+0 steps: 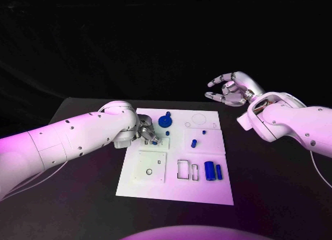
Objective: Assemble the parts on the task board
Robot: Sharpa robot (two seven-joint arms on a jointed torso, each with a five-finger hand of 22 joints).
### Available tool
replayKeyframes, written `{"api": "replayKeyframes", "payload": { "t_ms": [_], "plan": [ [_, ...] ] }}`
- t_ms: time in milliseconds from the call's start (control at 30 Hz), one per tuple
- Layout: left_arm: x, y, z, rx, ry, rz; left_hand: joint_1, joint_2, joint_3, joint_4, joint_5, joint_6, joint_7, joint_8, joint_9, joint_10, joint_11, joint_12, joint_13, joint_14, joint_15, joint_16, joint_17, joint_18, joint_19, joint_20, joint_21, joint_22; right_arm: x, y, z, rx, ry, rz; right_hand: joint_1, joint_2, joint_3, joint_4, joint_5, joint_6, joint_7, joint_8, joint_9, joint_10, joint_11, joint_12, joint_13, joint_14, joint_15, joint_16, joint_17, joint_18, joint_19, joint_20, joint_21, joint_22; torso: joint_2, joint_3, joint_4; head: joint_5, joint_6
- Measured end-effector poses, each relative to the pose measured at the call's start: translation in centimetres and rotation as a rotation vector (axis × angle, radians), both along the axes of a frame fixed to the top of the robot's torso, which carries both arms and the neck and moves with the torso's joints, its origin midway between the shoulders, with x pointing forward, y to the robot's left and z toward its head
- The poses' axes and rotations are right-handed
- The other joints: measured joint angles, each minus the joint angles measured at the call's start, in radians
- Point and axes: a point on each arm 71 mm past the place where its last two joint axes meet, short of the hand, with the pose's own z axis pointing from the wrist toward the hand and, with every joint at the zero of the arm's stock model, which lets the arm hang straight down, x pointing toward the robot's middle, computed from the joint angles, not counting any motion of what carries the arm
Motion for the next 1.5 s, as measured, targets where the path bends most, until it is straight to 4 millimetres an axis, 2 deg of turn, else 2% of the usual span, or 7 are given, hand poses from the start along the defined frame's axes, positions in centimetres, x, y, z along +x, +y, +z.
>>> {"api": "replayKeyframes", "payload": {
  "t_ms": [433,700,833,1167,1267,1367,1500],
  "plan": [
    [0.1,0.4,-0.1,-0.002,-0.001,0.011,-0.022,0.001,-0.073,0.053,0.0,-0.002,0.002,-0.006,0.0,0.0,0.0,0.0,0.0,0.0,0.0,0.0,0.0,0.0,0.004,-0.004,0.0,0.001,0.0,-0.1,0.0,0.0,0.0,-0.001,-0.012,-0.001,0.0,0.0,-0.006,0.0,0.0,0.0,-0.001,0.0,0.0,0.0,0.0,0.0,0.0,0.0,0.0,0.0,0.0,0.0,0.0,0.001,0.001,-0.0007,-0.001,-0.003,0.003],
    [0.0,0.8,0.1,-0.008,-0.006,0.019,-0.04,0.002,-0.114,0.055,0.0,0.002,0.005,-0.009,0.0,0.0,0.0,0.004,0.002,0.0,0.0,0.0,0.0,0.0,0.004,-0.004,0.0,0.001,0.0,-0.1,0.0,0.0,-0.001,-0.003,-0.016,0.003,0.0,0.0,-0.009,0.0,0.0,0.0,-0.002,0.0,0.0,0.0,0.0,0.0,0.0,0.0,0.0,0.0,0.0,0.0,0.0,0.001,0.0,-0.0001,-0.0008,-0.005,0.003],
    [-0.1,0.9,0.3,-0.017,-0.011,0.019,-0.049,0.001,-0.129,0.055,0.0,0.002,0.005,-0.009,0.0,0.0,0.0,0.004,0.002,0.0,0.0,0.0,0.0,0.0,0.004,-0.004,0.0,0.001,0.0,-0.2,0.0,-0.001,-0.001,-0.004,-0.021,-0.002,0.0,0.0,-0.009,0.0,0.0,0.0,-0.002,0.0,0.0,0.0,0.0,0.0,0.0,0.0,0.0,0.0,0.0,0.0,0.0,0.001,0.0,0.0,0.0,-0.005,0.004],
    [0.2,1.7,2.0,-0.056,-0.048,0.044,-0.058,0.0,-0.142,0.056,-0.003,0.002,0.005,-0.009,0.0,0.0,0.0,0.004,0.0,0.0,0.0,0.0,0.0,0.0,0.004,-0.004,0.0,0.001,0.1,-0.3,-0.2,-0.002,0.001,-0.008,-0.025,0.002,0.0,0.0,-0.009,0.0,0.0,0.0,-0.002,0.0,0.0,0.0,0.0,0.0,0.0,0.0,0.0,0.0,0.0,0.0,0.0,0.0,-0.003,0.0006,0.0012,-0.004,0.009],
    [0.4,2.1,3.0,-0.072,-0.069,0.054,-0.054,0.0,-0.152,0.052,-0.004,-0.008,0.012,-0.025,-0.003,-0.012,-0.004,-0.001,-0.016,0.0,0.0,0.0,0.0,0.0,0.004,-0.003,0.0,0.001,0.1,-0.4,-0.2,-0.003,0.001,-0.01,-0.025,0.002,0.0,0.0,-0.009,0.0,0.0,0.0,-0.003,0.0,0.0,0.0,0.0,0.0,0.0,0.0,0.0,0.0,0.0,0.0,0.0,0.0,-0.002,0.0005,0.0012,-0.004,0.013],
    [0.9,2.8,4.4,-0.079,-0.096,0.068,-0.019,0.001,-0.168,0.049,-0.004,-0.032,0.023,-0.05,-0.013,-0.034,0.007,-0.021,-0.043,0.0,0.0,0.0,0.0,0.0,0.004,-0.003,-0.009,-0.013,0.1,-0.5,-0.2,-0.003,0.001,-0.012,-0.025,0.002,0.0,0.0,-0.009,0.0,0.0,0.0,-0.003,0.0,0.0,0.0,0.0,0.0,0.0,0.0,0.0,0.0,0.0,0.0,0.0,0.0,-0.002,0.0001,0.0012,-0.003,0.015],
    [1.9,4.0,6.1,-0.083,-0.128,0.099,0.012,0.004,-0.188,0.052,-0.004,-0.062,0.046,-0.102,-0.044,-0.061,0.027,-0.042,-0.078,-0.002,0.016,-0.005,0.0,0.0,-0.005,0.005,-0.016,-0.027,0.2,-0.7,-0.3,-0.004,0.002,-0.016,-0.025,0.002,0.0,0.0,-0.009,0.0,0.0,0.004,-0.003,0.0,0.0,0.0,0.0,0.0,0.0,0.0,0.0,0.0,0.0,0.0,0.0,0.0,-0.001,0.0,0.0011,0.0,0.017]
  ]
}}
